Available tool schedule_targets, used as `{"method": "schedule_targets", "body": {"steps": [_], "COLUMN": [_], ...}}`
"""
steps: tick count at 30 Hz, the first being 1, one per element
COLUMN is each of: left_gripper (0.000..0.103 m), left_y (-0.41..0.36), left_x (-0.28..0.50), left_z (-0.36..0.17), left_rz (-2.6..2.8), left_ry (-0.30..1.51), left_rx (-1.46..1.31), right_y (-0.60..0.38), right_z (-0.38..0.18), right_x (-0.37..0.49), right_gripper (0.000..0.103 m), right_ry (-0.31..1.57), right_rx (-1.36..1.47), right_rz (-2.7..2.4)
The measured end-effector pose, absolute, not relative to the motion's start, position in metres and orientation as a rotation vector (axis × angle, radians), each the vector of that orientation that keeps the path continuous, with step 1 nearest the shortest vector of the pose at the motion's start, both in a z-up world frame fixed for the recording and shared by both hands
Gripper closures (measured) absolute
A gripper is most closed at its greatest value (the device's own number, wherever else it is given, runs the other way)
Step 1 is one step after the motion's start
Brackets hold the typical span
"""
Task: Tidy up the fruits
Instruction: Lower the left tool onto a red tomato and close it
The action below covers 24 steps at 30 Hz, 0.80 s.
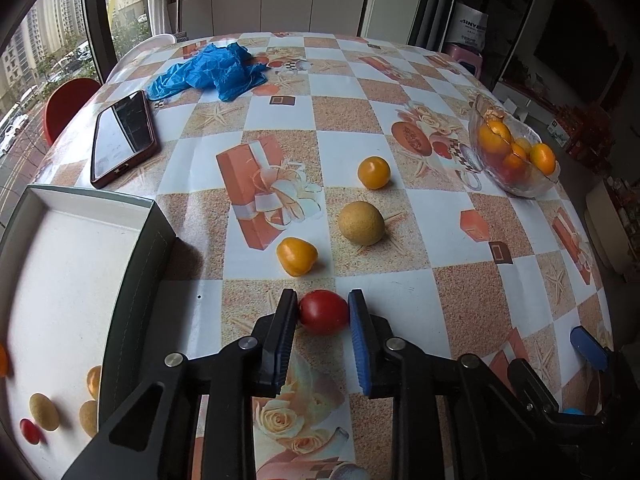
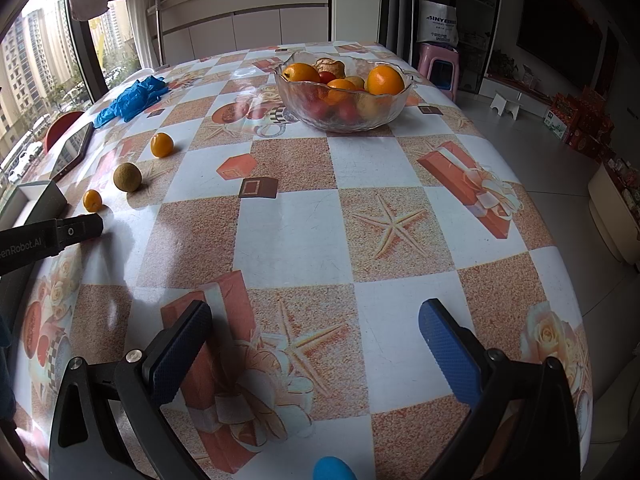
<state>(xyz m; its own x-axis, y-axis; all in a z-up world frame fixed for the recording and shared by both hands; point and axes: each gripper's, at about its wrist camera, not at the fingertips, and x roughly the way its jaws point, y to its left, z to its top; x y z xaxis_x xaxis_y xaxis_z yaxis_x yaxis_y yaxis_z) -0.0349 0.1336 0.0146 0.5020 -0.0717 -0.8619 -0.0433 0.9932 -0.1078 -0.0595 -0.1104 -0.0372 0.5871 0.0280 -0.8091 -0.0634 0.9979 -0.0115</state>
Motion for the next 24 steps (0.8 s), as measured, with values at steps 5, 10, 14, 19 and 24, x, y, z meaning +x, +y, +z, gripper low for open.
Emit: {"method": "schedule_targets", "body": {"steps": [5, 10, 14, 19, 24], "left_gripper": [0.075, 0.075, 0.075, 0.075, 0.075], "left_y": [0.131, 0.131, 0.132, 0.137, 0.138], "left_x": [-0.044, -0.053, -0.064, -0.084, -0.097], "left_z": [0.015, 0.015, 0.015, 0.014, 0.014], "left_rz": [-0.021, -0.033, -0.048, -0.058, -0.073], "left_ry": [1.040, 1.038, 1.028, 1.009, 0.992], "left_rx": [-0.087, -0.077, -0.057, -0.034, -0.011], "right_y": [-0.110, -0.110, -0.110, -0.111, -0.111], "right_z": [-0.037, -0.037, -0.037, -0.039, -0.039], "right_x": [-0.060, -0.060, -0.060, -0.058, -0.058], "right_gripper": [0.000, 0.000, 0.000, 0.000, 0.000], "right_ry": [0.942, 0.942, 0.942, 0.943, 0.943], "right_rx": [-0.041, -0.041, -0.041, -0.039, -0.038], "right_rz": [0.053, 0.053, 0.051, 0.047, 0.042]}}
